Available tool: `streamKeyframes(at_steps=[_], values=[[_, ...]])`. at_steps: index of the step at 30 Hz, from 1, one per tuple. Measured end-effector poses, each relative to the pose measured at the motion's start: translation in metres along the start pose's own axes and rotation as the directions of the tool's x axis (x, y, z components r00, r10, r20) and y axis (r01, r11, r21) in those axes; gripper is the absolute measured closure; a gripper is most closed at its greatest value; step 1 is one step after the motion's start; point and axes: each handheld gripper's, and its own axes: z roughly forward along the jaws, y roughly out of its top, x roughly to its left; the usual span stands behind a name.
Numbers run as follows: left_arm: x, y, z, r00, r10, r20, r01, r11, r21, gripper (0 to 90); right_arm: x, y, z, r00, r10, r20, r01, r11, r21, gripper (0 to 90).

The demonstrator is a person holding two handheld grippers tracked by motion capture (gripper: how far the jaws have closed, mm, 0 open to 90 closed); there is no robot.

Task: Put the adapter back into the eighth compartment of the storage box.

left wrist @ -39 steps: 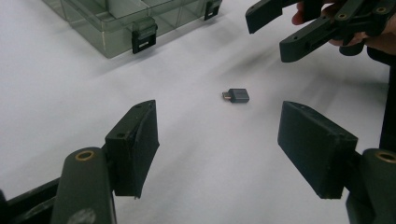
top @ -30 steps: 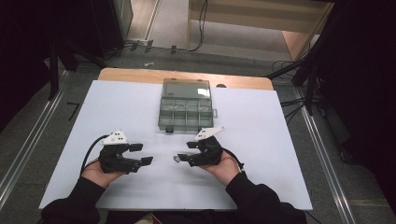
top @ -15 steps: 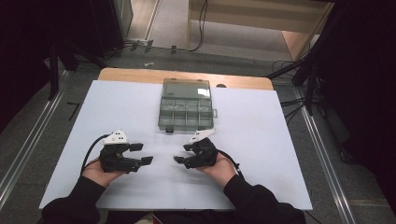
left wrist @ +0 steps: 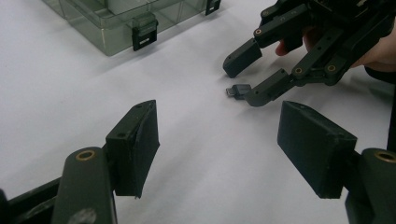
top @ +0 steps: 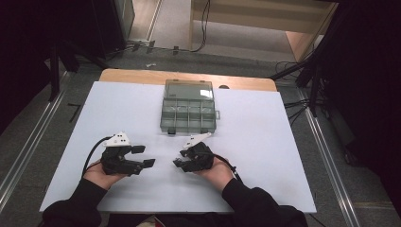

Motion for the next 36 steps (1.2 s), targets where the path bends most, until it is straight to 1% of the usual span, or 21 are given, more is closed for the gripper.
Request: streamKeyframes(at_steps=[3, 6, 8, 9, 12, 17, 19, 23, 31, 36], values=[[0.0, 0.0, 0.0, 1.0, 0.0, -0.001, 0.0, 1.0, 0.0, 30.0, 0.001, 0.0, 0.001, 1.0, 0.001, 0.006, -0.001, 1.0, -0.005, 52.9], [0.0, 0.0, 0.0, 1.0, 0.0, -0.001, 0.0, 1.0, -0.002, 30.0, 0.003, 0.001, 0.002, 1.0, -0.005, 0.006, 0.005, 1.0, -0.003, 60.9], [0.0, 0.0, 0.0, 1.0, 0.001, -0.001, -0.001, 1.0, -0.002, 30.0, 0.005, 0.002, 0.003, 0.9998, -0.006, 0.019, 0.006, 1.0, 0.003, 63.7], [0.0, 0.0, 0.0, 1.0, 0.001, -0.001, -0.001, 1.0, -0.001, 30.0, 0.005, 0.002, 0.003, 0.9995, -0.015, 0.027, 0.015, 1.0, 0.005, 65.8], [0.0, 0.0, 0.0, 1.0, 0.002, 0.001, -0.002, 1.0, 0.0, 30.0, 0.004, 0.002, 0.003, 0.9993, -0.014, 0.034, 0.014, 1.0, 0.011, 73.3], [0.0, 0.001, 0.0, 1.0, 0.004, -0.001, -0.004, 1.0, -0.002, 30.0, 0.001, 0.003, 0.002, 0.9999, 0.004, 0.016, -0.004, 1.0, 0.015, 74.0], [0.0, 0.001, 0.0, 1.0, 0.005, 0.001, -0.005, 1.0, -0.001, 30.0, -0.001, 0.005, 0.002, 0.9998, 0.017, -0.008, -0.017, 1.0, 0.024, 74.1], [0.0, 0.001, 0.0, 1.0, 0.005, 0.002, -0.005, 1.0, 0.0, 30.0, -0.003, 0.005, 0.0, 0.9991, 0.037, -0.023, -0.036, 0.999, 0.026, 74.1], [0.0, 0.003, 0.001, 0.9999, 0.014, 0.003, -0.014, 0.9999, 0.001, 30.0, -0.006, 0.005, -0.008, 0.9975, 0.054, -0.046, -0.054, 0.999, 0.001, 74.0], [-0.001, 0.004, 0.003, 0.9998, 0.016, 0.008, -0.016, 0.9999, -0.002, 30.0, -0.012, 0.004, -0.015, 0.9955, 0.081, -0.049, -0.082, 0.997, -0.014, 74.1]])
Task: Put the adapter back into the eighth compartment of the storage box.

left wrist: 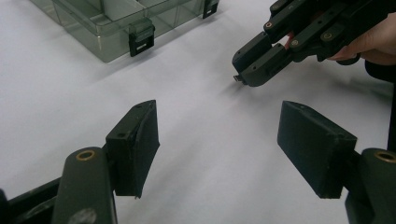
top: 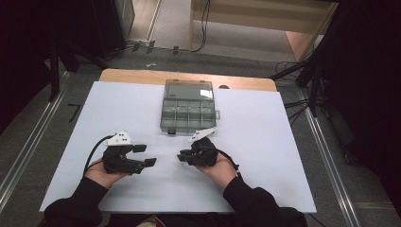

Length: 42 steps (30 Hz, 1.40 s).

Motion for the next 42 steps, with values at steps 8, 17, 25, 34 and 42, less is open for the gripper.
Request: streamKeyframes(at_steps=[8, 17, 25, 34, 42], values=[[-0.001, 0.003, 0.003, 0.9999, 0.007, 0.008, -0.007, 1.0, -0.001, 30.0, -0.002, -0.002, -0.007, 0.9998, 0.018, 0.002, -0.018, 1.0, -0.005, 74.0], [0.0, 0.006, 0.006, 0.9998, 0.007, 0.018, -0.007, 1.0, 0.0, 30.0, -0.01, -0.006, -0.018, 0.9989, 0.044, 0.02, -0.043, 0.999, -0.024, 74.0], [0.0, 0.008, 0.009, 0.9996, 0.01, 0.027, -0.01, 1.0, 0.0, 30.0, -0.014, -0.009, -0.027, 0.9975, 0.064, 0.029, -0.062, 0.997, -0.041, 74.0], [-0.001, 0.009, 0.01, 0.9994, 0.015, 0.03, -0.015, 0.9999, 0.002, 30.0, -0.02, -0.012, -0.035, 0.9957, 0.084, 0.041, -0.081, 0.995, -0.06, 74.0], [-0.001, 0.009, 0.01, 0.9995, 0.014, 0.03, -0.014, 0.9999, 0.002, 30.0, -0.022, -0.012, -0.038, 0.995, 0.089, 0.045, -0.086, 0.994, -0.064, 74.0]])
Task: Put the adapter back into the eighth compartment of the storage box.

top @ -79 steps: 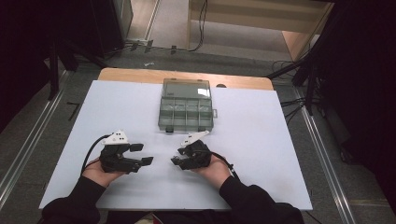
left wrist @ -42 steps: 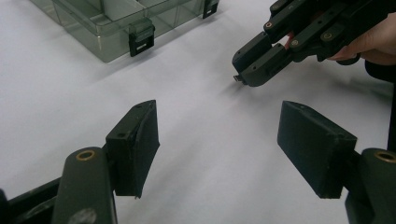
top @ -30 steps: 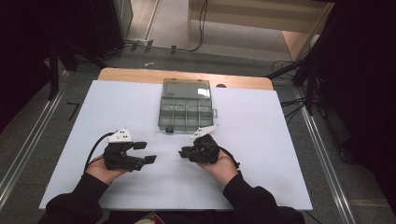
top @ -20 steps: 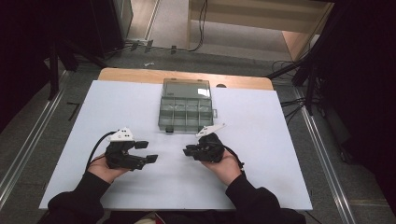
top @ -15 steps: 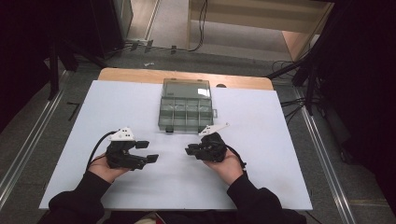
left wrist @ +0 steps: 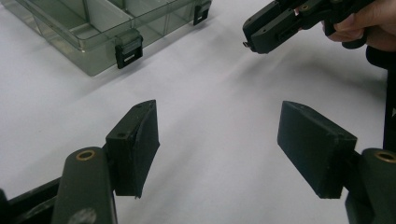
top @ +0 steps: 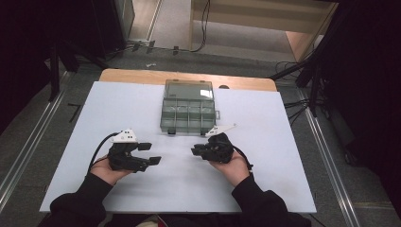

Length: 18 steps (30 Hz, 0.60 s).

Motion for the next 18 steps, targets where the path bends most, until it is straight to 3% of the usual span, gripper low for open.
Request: streamKeyframes(at_steps=[18], values=[[0.0, 0.0, 0.0, 1.0, 0.002, -0.006, -0.002, 1.0, -0.003, 30.0, -0.013, 0.001, -0.009, 0.9989, 0.032, 0.035, -0.031, 0.999, -0.025, 74.0]])
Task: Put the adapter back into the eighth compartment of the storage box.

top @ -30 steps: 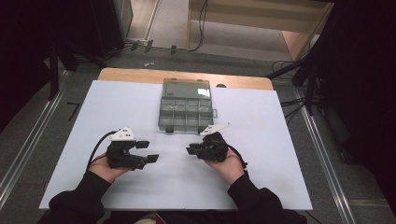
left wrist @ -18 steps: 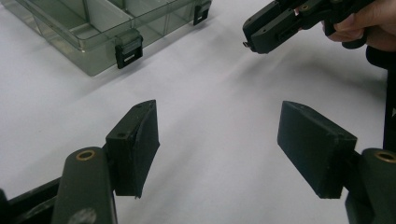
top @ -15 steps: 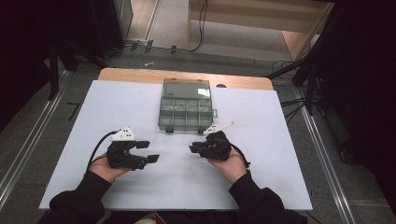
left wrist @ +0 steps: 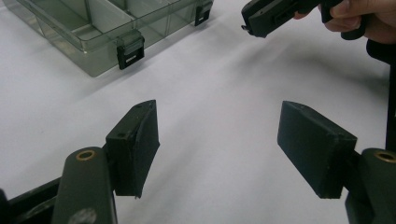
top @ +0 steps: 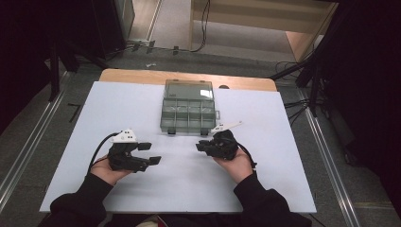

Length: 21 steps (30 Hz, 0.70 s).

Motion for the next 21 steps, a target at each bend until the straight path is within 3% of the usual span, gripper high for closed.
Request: streamKeyframes(at_steps=[21], values=[[0.0, 0.0, 0.001, 1.0, 0.001, -0.001, -0.001, 1.0, 0.004, 30.0, -0.019, 0.006, -0.01, 0.9979, 0.051, 0.04, -0.049, 0.998, -0.043, 74.0]])
